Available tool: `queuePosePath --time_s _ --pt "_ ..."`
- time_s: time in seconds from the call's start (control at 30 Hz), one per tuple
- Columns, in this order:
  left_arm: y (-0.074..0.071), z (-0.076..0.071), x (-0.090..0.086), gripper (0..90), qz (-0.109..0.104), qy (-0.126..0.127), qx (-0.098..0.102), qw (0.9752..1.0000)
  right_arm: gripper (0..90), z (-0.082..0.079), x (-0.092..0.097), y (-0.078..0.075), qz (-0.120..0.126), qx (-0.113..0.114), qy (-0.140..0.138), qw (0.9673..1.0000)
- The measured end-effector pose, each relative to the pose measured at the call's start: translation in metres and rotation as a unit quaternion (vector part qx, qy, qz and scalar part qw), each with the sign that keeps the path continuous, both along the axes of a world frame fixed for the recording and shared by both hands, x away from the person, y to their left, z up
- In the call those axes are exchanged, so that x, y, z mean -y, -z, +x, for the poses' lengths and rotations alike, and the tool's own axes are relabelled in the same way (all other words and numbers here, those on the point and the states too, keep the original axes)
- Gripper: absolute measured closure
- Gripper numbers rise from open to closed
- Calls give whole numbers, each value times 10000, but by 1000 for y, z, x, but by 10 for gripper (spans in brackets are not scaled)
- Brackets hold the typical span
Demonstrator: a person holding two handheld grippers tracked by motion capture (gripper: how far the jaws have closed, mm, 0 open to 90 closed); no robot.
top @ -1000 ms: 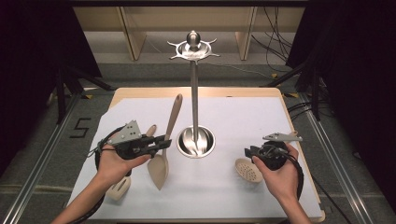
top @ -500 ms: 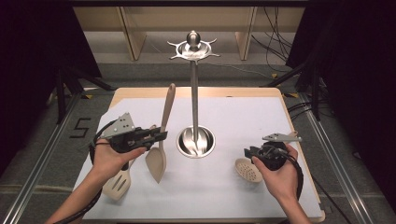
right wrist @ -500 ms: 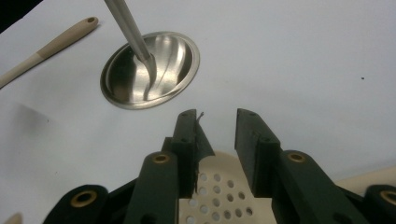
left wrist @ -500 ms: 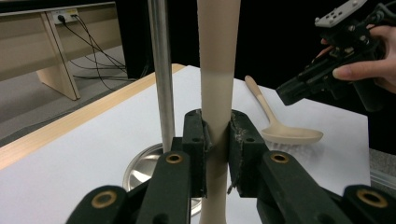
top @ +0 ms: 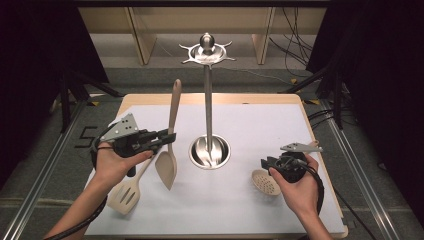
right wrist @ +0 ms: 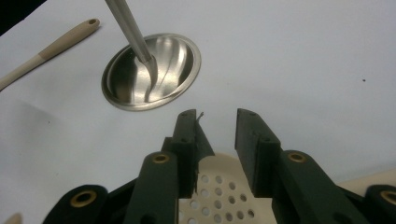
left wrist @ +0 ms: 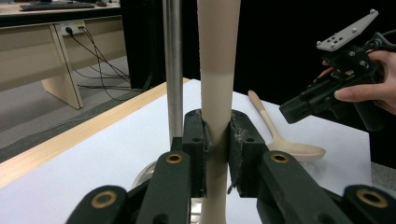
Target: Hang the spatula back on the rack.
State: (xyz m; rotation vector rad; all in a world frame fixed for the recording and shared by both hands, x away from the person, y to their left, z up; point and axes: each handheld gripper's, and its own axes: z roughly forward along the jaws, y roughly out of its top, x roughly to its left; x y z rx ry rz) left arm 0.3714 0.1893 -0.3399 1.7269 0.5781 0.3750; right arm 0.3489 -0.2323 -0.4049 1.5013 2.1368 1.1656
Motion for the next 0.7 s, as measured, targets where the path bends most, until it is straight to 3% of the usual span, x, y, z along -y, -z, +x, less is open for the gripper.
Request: queuePosePath --time_s 0.13,0.17,0.2,0.33,0.5,0.6,0.7 --pt "-8 4 -4 779 -86 -58 69 9999 700 0 0 1 9 -7 -2 10000" --pt "-11 5 -5 779 -112 -73 78 9999 699 1 4 1 -192 55 -84 9998" --pt "-13 6 -5 779 -130 -77 101 9998 699 -1 1 0 -45 -120 5 9999" --pt "-21 11 -7 780 -82 -101 138 9998 699 3 2 1 -153 -17 -80 9998" --pt "-24 11 -8 780 -128 -78 131 9998 699 6 0 2 -85 49 -150 9998" --pt "-25 12 -7 779 -127 -63 120 9998 699 6 0 1 -183 9 -98 9998" --pt "-25 14 -8 779 -95 -49 113 9999 700 3 -3 0 -22 -124 9 9999"
